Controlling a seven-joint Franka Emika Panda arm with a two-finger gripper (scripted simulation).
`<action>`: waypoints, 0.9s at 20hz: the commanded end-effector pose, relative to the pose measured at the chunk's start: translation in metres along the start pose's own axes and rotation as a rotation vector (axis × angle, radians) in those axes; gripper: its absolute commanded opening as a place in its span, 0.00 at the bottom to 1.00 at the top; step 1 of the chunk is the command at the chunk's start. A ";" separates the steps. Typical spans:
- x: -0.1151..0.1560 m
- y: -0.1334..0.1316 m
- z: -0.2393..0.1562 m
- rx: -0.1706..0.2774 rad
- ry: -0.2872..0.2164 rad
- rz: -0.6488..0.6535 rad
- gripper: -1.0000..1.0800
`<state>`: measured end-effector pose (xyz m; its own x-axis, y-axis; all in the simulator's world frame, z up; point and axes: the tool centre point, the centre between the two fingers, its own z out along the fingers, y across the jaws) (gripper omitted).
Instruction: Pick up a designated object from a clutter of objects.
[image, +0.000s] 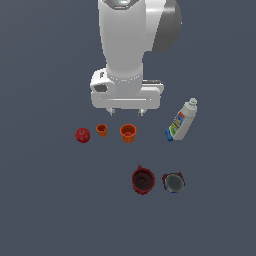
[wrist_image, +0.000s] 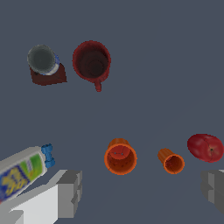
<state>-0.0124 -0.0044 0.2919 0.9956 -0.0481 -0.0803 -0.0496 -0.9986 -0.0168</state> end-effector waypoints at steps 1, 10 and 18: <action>0.000 0.000 0.000 0.000 0.000 0.000 0.62; -0.001 -0.009 0.003 -0.012 -0.009 -0.038 0.62; 0.010 -0.010 0.014 -0.018 0.017 -0.006 0.62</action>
<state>-0.0055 0.0050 0.2806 0.9970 -0.0336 -0.0699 -0.0337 -0.9994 -0.0016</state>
